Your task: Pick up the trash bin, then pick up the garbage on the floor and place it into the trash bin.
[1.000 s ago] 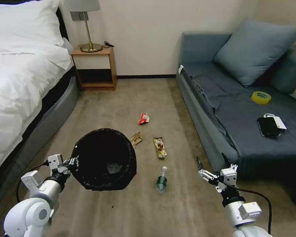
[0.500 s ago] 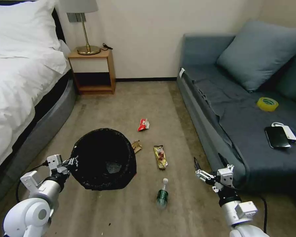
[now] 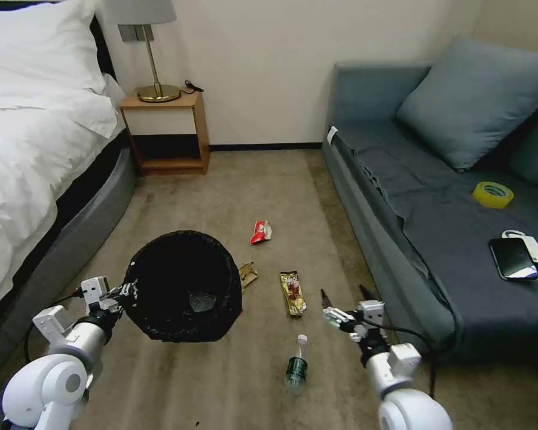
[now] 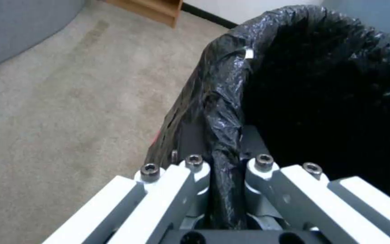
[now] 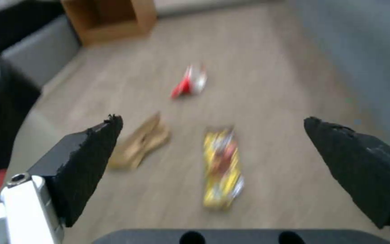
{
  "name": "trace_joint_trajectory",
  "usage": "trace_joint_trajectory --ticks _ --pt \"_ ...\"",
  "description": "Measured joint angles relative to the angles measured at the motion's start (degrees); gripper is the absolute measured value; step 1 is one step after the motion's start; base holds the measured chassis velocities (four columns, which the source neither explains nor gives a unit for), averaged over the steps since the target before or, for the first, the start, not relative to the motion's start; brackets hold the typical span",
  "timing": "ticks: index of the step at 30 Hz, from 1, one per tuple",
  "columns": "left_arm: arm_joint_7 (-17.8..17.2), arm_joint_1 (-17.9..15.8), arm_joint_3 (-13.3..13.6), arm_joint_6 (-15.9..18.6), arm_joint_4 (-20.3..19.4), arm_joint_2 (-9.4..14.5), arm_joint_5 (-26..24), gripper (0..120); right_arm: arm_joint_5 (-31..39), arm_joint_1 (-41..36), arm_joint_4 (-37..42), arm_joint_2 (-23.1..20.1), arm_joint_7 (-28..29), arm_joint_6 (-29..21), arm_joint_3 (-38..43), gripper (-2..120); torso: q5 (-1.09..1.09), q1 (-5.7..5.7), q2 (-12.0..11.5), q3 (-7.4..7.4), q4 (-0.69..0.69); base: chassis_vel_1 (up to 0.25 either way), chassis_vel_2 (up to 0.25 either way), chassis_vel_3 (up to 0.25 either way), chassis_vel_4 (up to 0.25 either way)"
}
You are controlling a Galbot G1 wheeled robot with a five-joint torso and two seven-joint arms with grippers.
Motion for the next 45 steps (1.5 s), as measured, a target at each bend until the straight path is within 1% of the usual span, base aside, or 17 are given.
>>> trace_joint_trajectory --ticks 1,3,4,5,8,9,10,11,12,13,15,17,22,24,29,36,45 --pt "0.0 0.0 0.0 0.0 0.0 0.0 0.0 5 0.0 0.0 0.0 0.0 0.0 0.0 0.0 100 0.0 0.0 0.0 0.0 0.0 0.0 0.0 0.0 0.0" --pt "0.3 -0.23 0.17 0.19 -0.16 -0.02 0.03 5 10.38 4.82 -2.28 -4.24 7.74 -6.67 -6.0 100 0.01 0.0 0.0 0.0 0.02 0.0 0.0 0.0 0.0" --pt "0.39 -0.27 0.16 0.29 -0.23 -0.01 0.05 5 13.81 6.8 -3.29 -5.89 10.45 -8.98 -7.97 100 0.02 0.0 0.0 0.0 0.0 0.0 0.0 0.0 0.0" --pt "0.39 -0.27 0.16 0.29 -0.23 -0.01 0.05 5 13.81 6.8 -3.29 -5.89 10.45 -8.98 -7.97 100 0.02 0.0 0.0 0.0 0.0 0.0 0.0 0.0 0.0" --pt "0.65 -0.52 0.2 0.61 -0.44 -0.01 0.06 5 25.01 13.98 -6.99 -11.11 18.18 -15.29 -14.15 100 0.01 0.0 0.0 0.0 0.02 0.0 0.0 0.0 0.0" --pt "0.73 -0.64 0.17 0.77 -0.47 0.03 -0.02 5 31.96 18.31 -8.95 -13.44 22.31 -18.5 -17.08 100 0.01 0.0 -0.01 0.01 0.0 0.0 0.0 0.0 0.0" --pt "0.73 -0.64 0.17 0.77 -0.47 0.03 -0.02 5 31.96 18.31 -8.95 -13.44 22.31 -18.5 -17.08 100 0.01 0.0 -0.01 0.01 0.0 0.0 0.0 0.0 0.0" --pt "0.87 -0.73 0.07 0.85 -0.47 0.06 -0.15 5 37.48 21.97 -10.49 -14.75 25.5 -20.97 -19.2 100 0.0 0.0 0.0 0.0 0.01 0.0 0.0 0.0 0.0" --pt "0.9 -0.76 -0.01 0.89 -0.47 0.08 -0.23 5 39.47 23.09 -10.97 -15.06 26.49 -21.76 -19.77 100 0.01 0.0 0.0 0.0 0.01 0.0 0.0 0.0 0.0" --pt "1.19 -0.9 -0.42 0.95 -0.32 0.25 -0.65 5 47.92 27.6 -13.24 -15.84 30.91 -24.78 -22.29 100 0.0 0.0 0.0 0.01 0.01 0.0 0.0 0.0 0.0" --pt "1.33 -0.94 -0.65 0.95 -0.07 0.31 -0.74 5 50.96 29.12 -14.32 -15.9 32.48 -25.78 -23.16 100 0.01 0.0 0.0 0.01 0.01 0.0 0.0 0.0 0.0" --pt "1.74 -1.1 -1.22 0.95 0.86 0.55 -0.92 5 57.07 33.07 -18.33 -15.07 35.84 -27.7 -25.67 100 -0.03 0.0 0.0 0.01 0.01 0.0 0.0 0.0 0.0" --pt "2.32 -1.54 -2.33 0.84 2.37 1.19 -1.62 5 59.36 37.72 -26.86 -11.47 36.83 -27.73 -29.82 100 -0.01 0.0 0.0 0.01 0.0 0.0 0.0 0.0 0.0" --pt "2.62 -1.65 -2.78 0.72 3.0 1.49 -1.85 5 58.75 39.46 -30.48 -9.67 36.67 -27.83 -30.95 100 0.01 0.0 -0.01 0.01 0.01 0.0 0.0 0.0 0.0" --pt "3.4 -1.48 -4.09 0.11 4.4 2.07 -2.55 5 55.58 42.88 -36.73 -8.83 34.08 -28.53 -33.36 100 0.01 0.0 0.0 0.01 0.02 0.0 0.0 0.0 0.0" --pt "4.25 -1.03 -5.2 -0.91 5.84 2.5 -2.89 5 53.86 42.75 -38.56 -12.13 32.67 -28.27 -34.75 100 -0.03 0.0 0.0 0.0 -0.01 0.0 0.0 0.0 0.0" --pt "5.08 -1.01 -5.28 -1.75 7.73 3.04 -3.09 5 52.41 37.56 -38.98 -7.17 33.9 -27.98 -32.21 100 0.01 0.0 0.0 0.0 0.01 0.0 0.0 0.0 0.0"
